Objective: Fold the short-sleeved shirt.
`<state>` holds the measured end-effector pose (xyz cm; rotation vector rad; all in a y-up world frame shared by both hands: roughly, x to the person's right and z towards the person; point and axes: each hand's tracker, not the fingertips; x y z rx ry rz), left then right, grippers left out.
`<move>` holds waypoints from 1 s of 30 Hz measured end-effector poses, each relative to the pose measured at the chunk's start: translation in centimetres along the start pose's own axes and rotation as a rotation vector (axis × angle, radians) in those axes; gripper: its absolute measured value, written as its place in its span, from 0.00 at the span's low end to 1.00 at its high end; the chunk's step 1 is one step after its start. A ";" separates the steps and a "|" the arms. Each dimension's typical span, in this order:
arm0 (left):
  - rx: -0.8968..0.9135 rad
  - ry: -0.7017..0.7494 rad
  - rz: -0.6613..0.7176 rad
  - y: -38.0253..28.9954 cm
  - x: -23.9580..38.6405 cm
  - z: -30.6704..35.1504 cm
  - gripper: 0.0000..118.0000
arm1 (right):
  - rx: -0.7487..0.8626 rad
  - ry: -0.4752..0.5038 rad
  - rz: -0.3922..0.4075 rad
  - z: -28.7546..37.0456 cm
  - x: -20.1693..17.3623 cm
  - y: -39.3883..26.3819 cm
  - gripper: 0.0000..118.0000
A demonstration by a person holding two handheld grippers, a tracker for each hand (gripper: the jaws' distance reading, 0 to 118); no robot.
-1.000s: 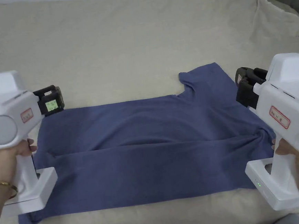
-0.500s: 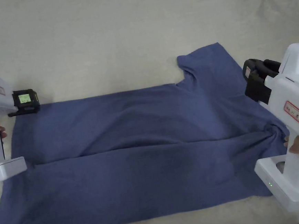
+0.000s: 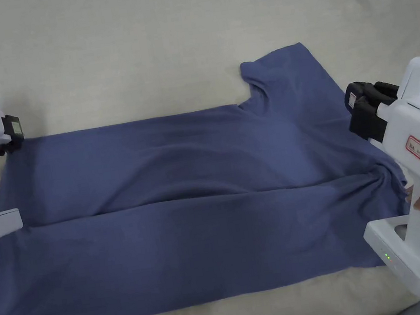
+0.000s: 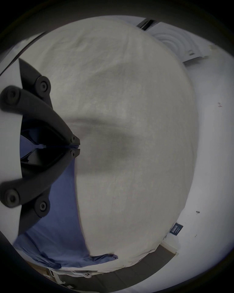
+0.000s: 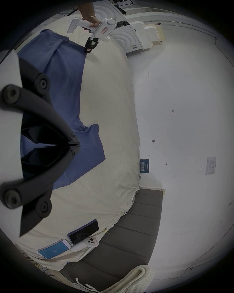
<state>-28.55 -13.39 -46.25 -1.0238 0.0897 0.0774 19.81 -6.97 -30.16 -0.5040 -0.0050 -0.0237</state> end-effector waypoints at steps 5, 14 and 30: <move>0.149 -0.055 0.047 -0.6 -0.3 3.8 0.00 | -0.060 -0.010 -0.003 -2.4 2.1 3.6 0.00; 0.271 -0.092 0.076 -1.7 -1.4 7.3 0.00 | -0.402 0.027 -0.041 -13.0 5.5 9.8 0.85; 0.210 -0.076 0.123 -1.3 -2.3 4.2 0.00 | -0.656 -0.200 -0.125 -22.7 8.4 2.2 0.44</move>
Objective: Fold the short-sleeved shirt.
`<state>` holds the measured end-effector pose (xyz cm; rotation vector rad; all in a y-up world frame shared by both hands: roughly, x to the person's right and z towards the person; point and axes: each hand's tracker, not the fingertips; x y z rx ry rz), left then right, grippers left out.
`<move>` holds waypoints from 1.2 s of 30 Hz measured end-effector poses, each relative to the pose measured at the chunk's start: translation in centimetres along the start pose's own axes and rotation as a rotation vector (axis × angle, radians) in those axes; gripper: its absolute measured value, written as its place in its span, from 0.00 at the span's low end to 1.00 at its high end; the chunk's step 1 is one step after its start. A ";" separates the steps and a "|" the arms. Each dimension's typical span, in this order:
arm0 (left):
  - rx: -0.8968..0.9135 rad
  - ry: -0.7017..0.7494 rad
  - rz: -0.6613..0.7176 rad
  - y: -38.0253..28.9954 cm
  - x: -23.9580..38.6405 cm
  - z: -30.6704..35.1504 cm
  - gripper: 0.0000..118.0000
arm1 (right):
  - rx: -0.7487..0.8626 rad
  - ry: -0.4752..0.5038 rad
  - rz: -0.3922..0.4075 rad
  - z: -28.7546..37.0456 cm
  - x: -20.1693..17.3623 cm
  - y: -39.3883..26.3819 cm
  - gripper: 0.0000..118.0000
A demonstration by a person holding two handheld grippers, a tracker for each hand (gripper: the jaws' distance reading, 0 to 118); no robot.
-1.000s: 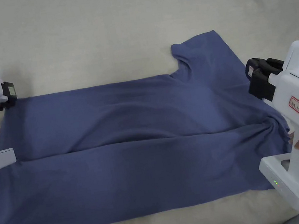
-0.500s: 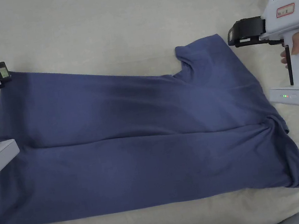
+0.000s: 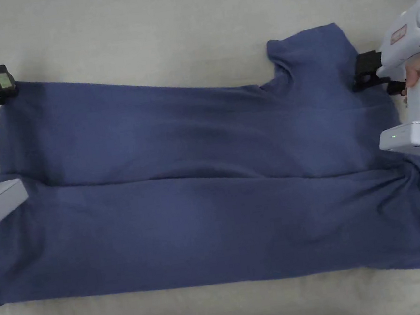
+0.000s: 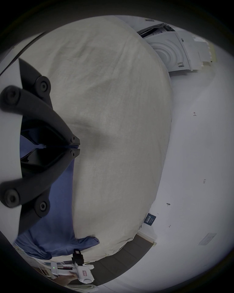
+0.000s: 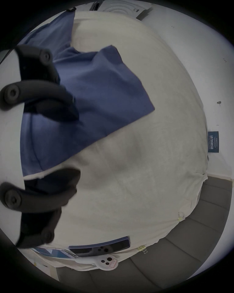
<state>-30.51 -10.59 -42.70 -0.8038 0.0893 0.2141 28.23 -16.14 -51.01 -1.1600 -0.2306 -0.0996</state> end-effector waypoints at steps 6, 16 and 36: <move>-0.024 0.007 -0.003 -0.2 0.3 -0.4 0.00 | 0.063 0.062 -0.001 1.2 0.7 -0.5 0.01; 0.002 0.026 0.022 0.2 -0.4 4.1 0.00 | 0.246 0.162 0.064 11.2 2.3 -1.8 0.01; -0.050 0.025 -0.093 -12.3 -3.5 13.1 0.00 | 0.253 0.191 0.047 19.4 8.3 -19.4 0.01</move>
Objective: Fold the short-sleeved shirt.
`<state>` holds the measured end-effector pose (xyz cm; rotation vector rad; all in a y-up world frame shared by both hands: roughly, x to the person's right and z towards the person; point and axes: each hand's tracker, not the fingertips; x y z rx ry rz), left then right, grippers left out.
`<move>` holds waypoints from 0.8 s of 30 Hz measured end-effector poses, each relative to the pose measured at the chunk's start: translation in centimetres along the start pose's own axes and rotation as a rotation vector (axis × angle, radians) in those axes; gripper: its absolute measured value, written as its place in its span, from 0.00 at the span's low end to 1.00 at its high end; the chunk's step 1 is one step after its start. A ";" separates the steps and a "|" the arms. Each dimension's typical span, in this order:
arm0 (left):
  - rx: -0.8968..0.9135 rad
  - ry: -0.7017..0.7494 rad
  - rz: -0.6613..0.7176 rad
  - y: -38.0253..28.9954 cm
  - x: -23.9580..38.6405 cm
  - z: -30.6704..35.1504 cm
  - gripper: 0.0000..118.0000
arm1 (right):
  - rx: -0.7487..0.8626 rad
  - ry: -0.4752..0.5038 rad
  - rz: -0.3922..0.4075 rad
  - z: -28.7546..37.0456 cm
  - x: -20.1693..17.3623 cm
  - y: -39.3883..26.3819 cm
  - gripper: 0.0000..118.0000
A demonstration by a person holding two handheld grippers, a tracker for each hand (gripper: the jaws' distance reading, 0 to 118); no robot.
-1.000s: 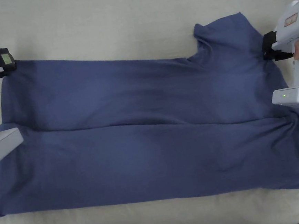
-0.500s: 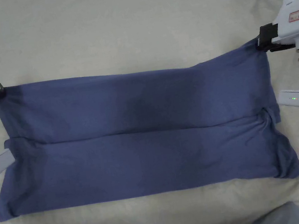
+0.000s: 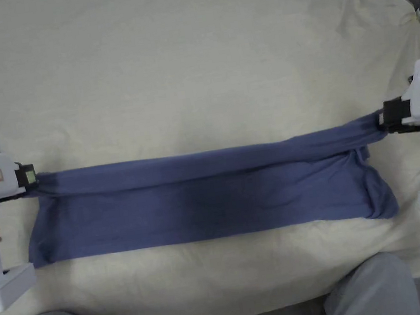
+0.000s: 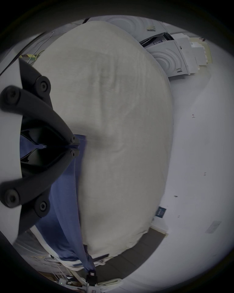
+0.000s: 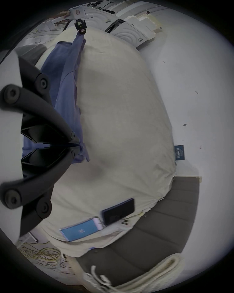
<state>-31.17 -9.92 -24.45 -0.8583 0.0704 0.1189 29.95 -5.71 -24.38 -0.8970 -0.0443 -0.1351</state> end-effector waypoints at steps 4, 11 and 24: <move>-0.072 0.031 -0.032 -3.4 0.5 -1.0 0.00 | -0.070 -0.048 0.005 -2.6 1.2 -3.5 0.01; -0.149 0.071 -0.067 -6.6 0.8 -2.5 0.00 | -0.161 -0.088 -0.033 -4.9 0.9 -8.0 0.01; 0.177 0.192 -0.003 0.7 -0.6 4.7 0.91 | 0.163 -0.194 0.115 3.5 -0.6 -2.5 0.89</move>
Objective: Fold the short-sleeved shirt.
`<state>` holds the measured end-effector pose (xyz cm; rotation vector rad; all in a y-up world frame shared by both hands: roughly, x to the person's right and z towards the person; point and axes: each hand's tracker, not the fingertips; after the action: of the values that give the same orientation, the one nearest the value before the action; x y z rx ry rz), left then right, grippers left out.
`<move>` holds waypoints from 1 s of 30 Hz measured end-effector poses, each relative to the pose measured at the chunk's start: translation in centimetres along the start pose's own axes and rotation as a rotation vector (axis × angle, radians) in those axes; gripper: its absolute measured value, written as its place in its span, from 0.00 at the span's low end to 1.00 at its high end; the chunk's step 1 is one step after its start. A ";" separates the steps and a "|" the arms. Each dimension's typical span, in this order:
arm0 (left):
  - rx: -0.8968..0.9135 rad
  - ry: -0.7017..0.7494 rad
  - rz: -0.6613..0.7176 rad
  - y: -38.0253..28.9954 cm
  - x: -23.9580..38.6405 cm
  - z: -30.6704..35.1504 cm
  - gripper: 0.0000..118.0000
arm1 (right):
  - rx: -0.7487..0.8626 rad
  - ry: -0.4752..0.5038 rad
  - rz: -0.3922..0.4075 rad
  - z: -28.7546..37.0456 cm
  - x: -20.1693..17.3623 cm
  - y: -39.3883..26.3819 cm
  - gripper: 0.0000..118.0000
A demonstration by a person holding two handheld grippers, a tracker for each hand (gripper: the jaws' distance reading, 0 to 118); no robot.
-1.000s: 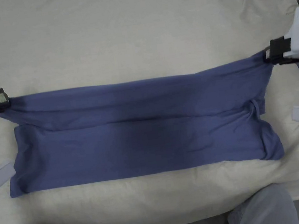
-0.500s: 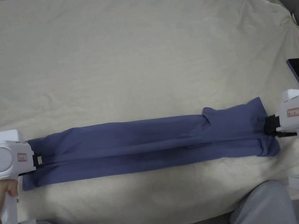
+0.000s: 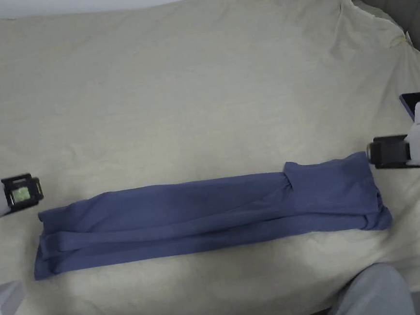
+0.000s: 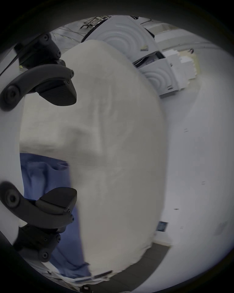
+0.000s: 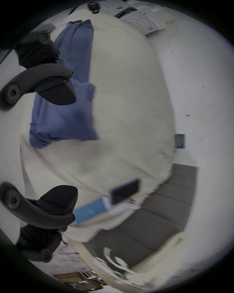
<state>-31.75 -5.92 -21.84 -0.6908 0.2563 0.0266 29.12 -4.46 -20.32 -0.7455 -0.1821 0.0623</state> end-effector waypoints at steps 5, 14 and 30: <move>0.231 -0.060 -0.024 1.6 2.6 3.9 0.93 | 0.333 0.038 -0.019 5.0 -1.8 2.1 0.91; 0.430 -0.150 -0.058 -1.8 7.4 5.7 0.44 | 0.560 0.114 -0.029 7.8 -6.4 -0.6 0.87; 0.442 -0.232 -0.053 -3.2 8.1 5.7 0.00 | 0.583 0.160 -0.087 7.7 -7.8 -2.5 0.00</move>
<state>-22.24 -5.24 -17.54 -0.2501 0.0169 -0.0015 19.99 -2.04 -14.17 -0.1592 -0.0369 -0.0282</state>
